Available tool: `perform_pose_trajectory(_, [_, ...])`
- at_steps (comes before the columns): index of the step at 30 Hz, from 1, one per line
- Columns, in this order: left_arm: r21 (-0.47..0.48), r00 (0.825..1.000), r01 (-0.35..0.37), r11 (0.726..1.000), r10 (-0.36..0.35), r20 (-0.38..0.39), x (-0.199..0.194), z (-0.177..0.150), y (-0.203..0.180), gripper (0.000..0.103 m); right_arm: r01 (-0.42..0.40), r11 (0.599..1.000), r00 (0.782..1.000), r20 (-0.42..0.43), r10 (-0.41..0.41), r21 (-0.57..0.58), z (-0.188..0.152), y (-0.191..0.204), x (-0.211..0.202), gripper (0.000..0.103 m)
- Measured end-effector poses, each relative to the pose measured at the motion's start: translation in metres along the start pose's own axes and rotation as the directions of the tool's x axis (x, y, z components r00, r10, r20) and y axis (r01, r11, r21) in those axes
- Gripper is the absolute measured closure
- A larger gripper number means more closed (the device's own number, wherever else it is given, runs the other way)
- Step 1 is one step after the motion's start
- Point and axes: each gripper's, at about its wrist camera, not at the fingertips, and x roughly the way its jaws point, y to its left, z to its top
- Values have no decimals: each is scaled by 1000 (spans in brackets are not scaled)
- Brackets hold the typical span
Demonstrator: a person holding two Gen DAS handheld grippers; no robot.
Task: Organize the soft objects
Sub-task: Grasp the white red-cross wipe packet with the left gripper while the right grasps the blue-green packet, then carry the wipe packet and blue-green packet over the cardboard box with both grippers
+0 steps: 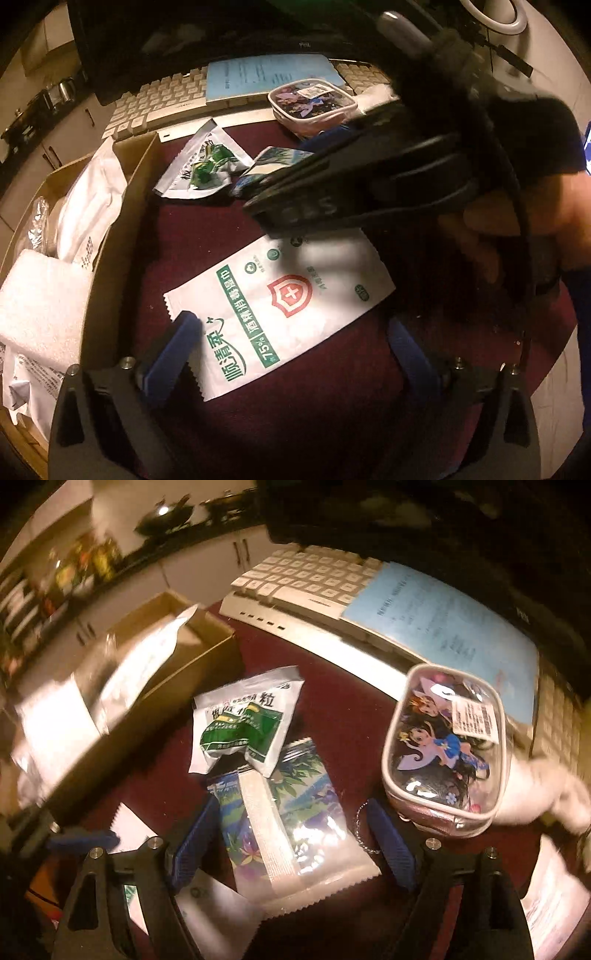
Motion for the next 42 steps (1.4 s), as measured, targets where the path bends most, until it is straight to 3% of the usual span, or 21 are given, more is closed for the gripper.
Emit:
perform_pose_trajectory(2, [-12,1000,-14,1000,14,13,-5,0,3,27,1,1000,999,32,0,-10,-6,2,-6,31])
perform_pose_trajectory(4, [-28,1000,-5,1000,6,18,-10,0,10,42,5,1000,999,50,-6,20,-12,-4,-11,39])
perform_pose_trajectory(9, [-41,1000,4,999,-2,31,-14,-2,10,61,20,994,996,85,-30,108,-26,-14,-21,51])
perform_pose_trajectory(10, [-46,999,23,999,-21,39,-16,-3,10,82,9,991,995,93,-22,135,-29,-17,-25,52])
perform_pose_trajectory(11, [-60,996,84,995,-82,34,-17,-2,9,97,-8,986,994,105,-10,168,-34,-21,-29,54])
perform_pose_trajectory(15, [-68,996,84,994,-81,41,-18,-3,3,98,-47,972,989,146,13,231,-51,-28,-46,56])
perform_pose_trajectory(19, [-86,990,131,988,-125,63,-21,-1,3,98,-81,957,981,190,27,279,-65,-34,-66,56])
perform_pose_trajectory(28, [-101,983,133,986,-118,139,-52,3,10,100,-97,938,964,265,6,332,-75,-41,-97,56])
perform_pose_trajectory(42, [-132,959,147,980,-108,261,-108,2,30,100,-111,924,962,274,7,366,-74,-43,-97,56])
